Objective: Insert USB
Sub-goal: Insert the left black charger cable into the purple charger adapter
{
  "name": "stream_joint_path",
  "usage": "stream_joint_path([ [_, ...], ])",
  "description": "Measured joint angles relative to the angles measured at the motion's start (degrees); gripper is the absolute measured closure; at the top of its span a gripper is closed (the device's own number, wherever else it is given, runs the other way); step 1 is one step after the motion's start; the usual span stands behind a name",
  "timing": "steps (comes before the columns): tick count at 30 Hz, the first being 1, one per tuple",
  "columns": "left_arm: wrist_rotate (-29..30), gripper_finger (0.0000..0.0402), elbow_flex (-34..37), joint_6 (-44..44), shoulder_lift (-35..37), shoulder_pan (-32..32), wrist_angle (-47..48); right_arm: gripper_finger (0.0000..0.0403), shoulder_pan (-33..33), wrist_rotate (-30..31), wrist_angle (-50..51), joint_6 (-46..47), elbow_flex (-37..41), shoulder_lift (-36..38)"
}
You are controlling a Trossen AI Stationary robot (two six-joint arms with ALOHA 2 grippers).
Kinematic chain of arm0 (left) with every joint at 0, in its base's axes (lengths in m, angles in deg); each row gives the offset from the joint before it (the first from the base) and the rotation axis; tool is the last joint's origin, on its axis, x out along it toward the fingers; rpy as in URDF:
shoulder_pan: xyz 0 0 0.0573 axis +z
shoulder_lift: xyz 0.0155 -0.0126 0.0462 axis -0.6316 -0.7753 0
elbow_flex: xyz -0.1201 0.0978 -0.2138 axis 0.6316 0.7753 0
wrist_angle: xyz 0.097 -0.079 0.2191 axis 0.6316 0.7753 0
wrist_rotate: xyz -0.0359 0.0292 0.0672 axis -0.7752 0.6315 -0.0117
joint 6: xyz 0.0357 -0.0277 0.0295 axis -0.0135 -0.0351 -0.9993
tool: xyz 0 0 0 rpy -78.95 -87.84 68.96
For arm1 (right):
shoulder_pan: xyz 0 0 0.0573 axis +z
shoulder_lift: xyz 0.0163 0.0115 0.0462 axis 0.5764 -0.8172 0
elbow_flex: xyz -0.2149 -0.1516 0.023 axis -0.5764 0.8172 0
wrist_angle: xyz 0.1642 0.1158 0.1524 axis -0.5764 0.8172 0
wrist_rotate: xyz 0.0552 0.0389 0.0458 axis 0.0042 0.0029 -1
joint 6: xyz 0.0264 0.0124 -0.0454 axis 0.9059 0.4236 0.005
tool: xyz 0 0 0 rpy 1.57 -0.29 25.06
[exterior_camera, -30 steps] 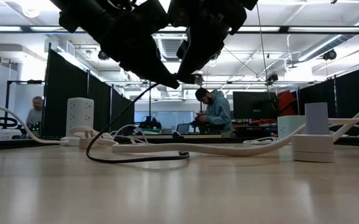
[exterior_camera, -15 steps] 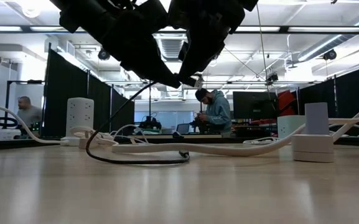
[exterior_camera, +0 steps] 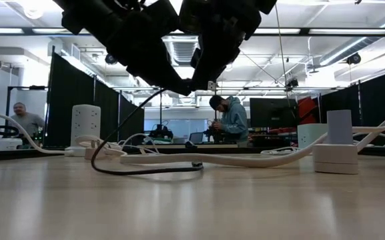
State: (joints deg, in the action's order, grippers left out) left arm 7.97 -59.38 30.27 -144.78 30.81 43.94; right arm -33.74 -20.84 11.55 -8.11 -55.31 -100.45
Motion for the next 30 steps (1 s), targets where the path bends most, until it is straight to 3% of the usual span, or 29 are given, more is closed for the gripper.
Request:
stream_joint_path([
  [10, 0.02, 0.0384, -0.17, 0.17, 1.60, 0.03, 4.29, 0.0386, -0.36, 1.29, -0.86, -0.76, -0.04, 0.05],
  [15, 1.06, 0.0364, -0.09, 2.78, 8.36, 0.00, 11.94, 0.0386, -0.70, 3.44, 0.67, -3.40, 0.46, 0.99],
  [20, 4.21, 0.0348, 4.97, 2.85, 17.31, -0.50, 9.84, 0.0386, -0.75, 3.44, 0.95, -4.20, 2.51, 1.20],
  [23, 5.55, 0.0345, 13.74, 2.82, 22.46, -0.58, -1.71, 0.0386, -0.71, 4.02, -1.11, -2.44, 6.76, 4.38],
  [25, 5.62, 0.0346, 21.84, 2.38, 24.64, -0.60, -17.56, 0.0386, 0.08, 6.46, -4.84, -1.17, 11.08, 8.30],
  [28, 5.60, 0.0351, 32.92, 1.76, 22.78, -0.44, -45.56, 0.0386, 2.27, 12.31, -10.65, 0.74, 18.70, 15.62],
  [30, 6.01, 0.0356, 36.26, 0.81, 19.29, -0.04, -55.85, 0.0386, 3.82, 15.31, -15.54, 1.70, 23.86, 20.73],
])
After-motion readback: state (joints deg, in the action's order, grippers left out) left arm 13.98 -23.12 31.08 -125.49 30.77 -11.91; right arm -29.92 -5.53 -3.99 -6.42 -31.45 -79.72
